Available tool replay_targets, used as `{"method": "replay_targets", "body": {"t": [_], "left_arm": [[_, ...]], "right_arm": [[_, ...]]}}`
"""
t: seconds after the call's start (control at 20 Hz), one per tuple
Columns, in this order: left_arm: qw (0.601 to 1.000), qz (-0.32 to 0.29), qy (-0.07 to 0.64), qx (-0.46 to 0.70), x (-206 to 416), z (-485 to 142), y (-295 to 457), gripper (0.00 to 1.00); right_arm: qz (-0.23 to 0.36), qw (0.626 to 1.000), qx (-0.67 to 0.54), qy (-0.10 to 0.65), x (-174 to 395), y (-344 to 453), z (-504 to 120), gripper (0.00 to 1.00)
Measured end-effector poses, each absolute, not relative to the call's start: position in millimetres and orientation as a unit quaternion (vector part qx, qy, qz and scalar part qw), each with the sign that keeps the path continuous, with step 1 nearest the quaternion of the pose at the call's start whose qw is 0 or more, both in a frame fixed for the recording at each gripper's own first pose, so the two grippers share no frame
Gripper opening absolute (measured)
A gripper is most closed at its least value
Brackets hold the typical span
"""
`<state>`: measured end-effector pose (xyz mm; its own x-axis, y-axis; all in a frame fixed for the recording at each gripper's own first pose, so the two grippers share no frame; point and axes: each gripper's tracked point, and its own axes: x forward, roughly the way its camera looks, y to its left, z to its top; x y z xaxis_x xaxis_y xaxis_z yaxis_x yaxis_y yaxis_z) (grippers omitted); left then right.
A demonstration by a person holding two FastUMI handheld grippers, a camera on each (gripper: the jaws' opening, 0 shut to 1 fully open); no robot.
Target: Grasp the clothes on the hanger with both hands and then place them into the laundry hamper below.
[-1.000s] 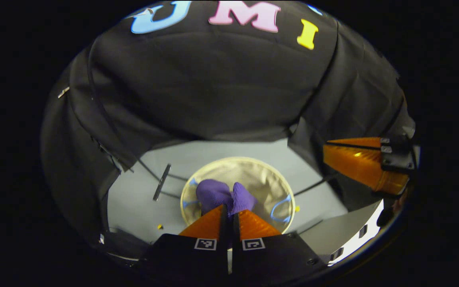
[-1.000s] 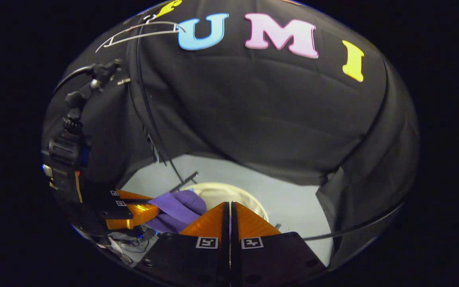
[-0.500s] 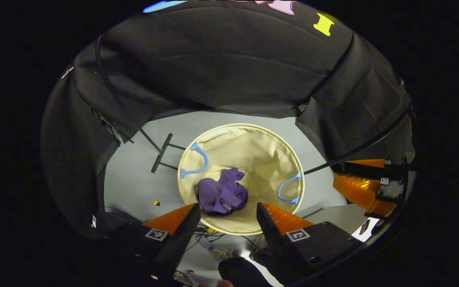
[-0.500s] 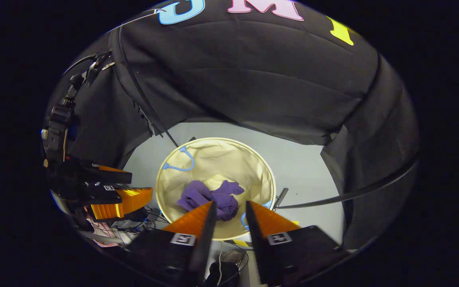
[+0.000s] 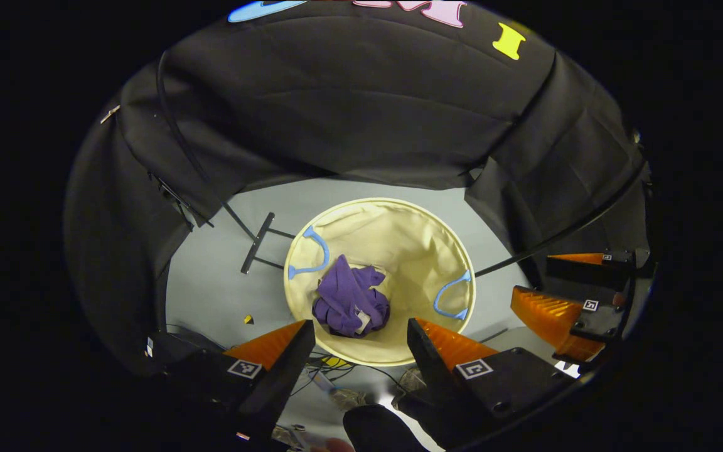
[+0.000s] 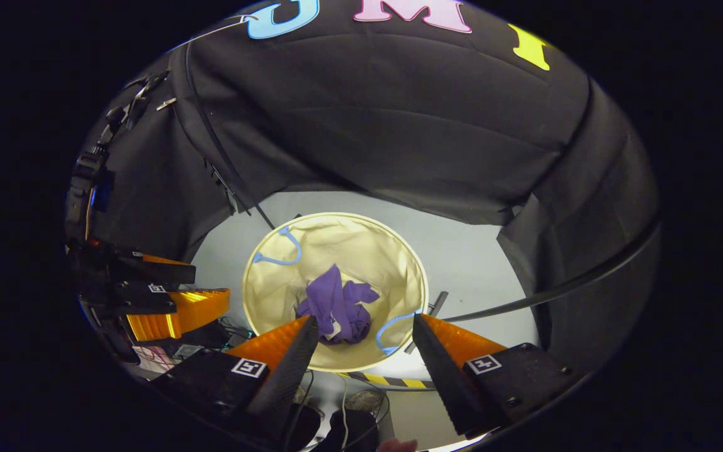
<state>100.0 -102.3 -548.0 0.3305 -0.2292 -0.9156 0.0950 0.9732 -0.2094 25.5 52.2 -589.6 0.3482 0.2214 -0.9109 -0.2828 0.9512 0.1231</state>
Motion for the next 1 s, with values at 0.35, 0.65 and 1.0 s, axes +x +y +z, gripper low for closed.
{"method": "replay_targets", "body": {"t": [0.35,0.65,1.0], "left_arm": [[0.848,-0.096,0.518,-0.062,107,-479,-89,0.96],[0.875,-0.104,0.472,-0.036,101,-421,-83,0.96],[0.919,-0.117,0.374,-0.042,105,-314,-92,0.96]], "right_arm": [[0.15,0.853,-0.019,0.5,27,61,-517,0.99],[0.145,0.88,-0.018,0.452,27,62,-447,0.99],[0.128,0.92,-0.007,0.37,53,64,-359,0.99]]}}
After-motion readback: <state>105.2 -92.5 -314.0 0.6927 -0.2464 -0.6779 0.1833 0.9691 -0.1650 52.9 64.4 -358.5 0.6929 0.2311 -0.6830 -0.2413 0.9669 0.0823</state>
